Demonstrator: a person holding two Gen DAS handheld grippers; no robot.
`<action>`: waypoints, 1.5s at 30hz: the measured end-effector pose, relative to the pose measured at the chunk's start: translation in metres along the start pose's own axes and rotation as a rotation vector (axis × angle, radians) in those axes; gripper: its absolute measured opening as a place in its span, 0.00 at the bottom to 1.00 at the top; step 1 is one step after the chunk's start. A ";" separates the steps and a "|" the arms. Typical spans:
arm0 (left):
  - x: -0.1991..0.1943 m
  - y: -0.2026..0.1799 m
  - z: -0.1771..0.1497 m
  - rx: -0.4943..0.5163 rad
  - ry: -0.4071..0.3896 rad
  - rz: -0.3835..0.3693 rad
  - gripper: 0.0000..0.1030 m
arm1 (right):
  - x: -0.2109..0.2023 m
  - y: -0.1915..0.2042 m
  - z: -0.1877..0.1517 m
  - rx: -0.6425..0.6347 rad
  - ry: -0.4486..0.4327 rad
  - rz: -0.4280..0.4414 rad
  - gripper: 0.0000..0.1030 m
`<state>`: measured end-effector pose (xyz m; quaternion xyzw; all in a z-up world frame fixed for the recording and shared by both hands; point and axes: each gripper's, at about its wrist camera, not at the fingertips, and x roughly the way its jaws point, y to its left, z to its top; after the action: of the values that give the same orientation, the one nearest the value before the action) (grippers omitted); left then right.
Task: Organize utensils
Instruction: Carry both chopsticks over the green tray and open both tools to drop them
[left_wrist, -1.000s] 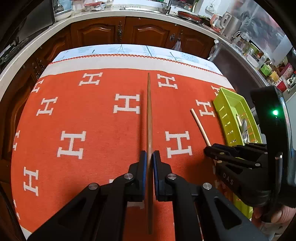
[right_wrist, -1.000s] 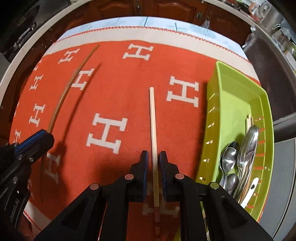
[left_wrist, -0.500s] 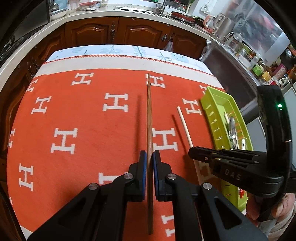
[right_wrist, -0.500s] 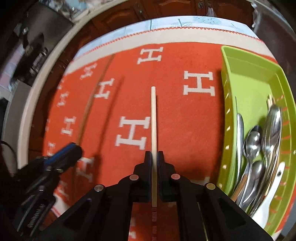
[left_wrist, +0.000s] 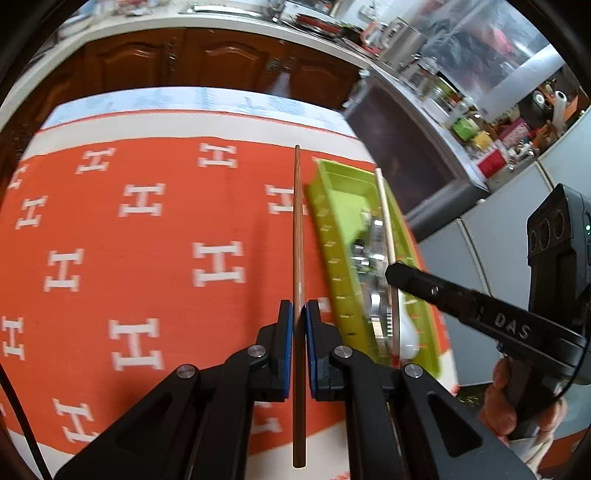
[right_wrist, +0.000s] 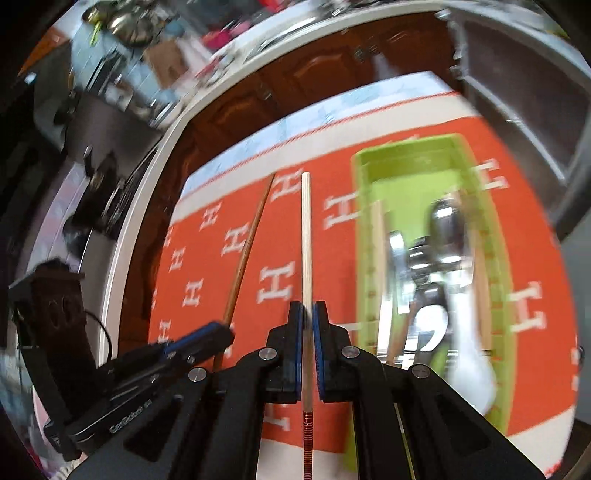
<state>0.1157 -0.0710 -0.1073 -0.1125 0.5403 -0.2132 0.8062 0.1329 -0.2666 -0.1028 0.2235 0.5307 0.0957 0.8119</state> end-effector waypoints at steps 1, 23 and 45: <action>0.003 -0.007 0.002 0.003 0.011 -0.016 0.04 | -0.009 -0.007 0.001 0.017 -0.023 -0.021 0.05; 0.067 -0.080 0.018 0.053 0.110 -0.040 0.17 | 0.008 -0.065 0.039 0.005 -0.025 -0.257 0.06; 0.009 -0.063 0.009 0.161 -0.019 0.092 0.71 | -0.003 -0.047 0.009 -0.008 -0.026 -0.216 0.14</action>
<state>0.1126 -0.1311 -0.0851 -0.0244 0.5183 -0.2176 0.8267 0.1360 -0.3117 -0.1189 0.1629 0.5409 0.0072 0.8252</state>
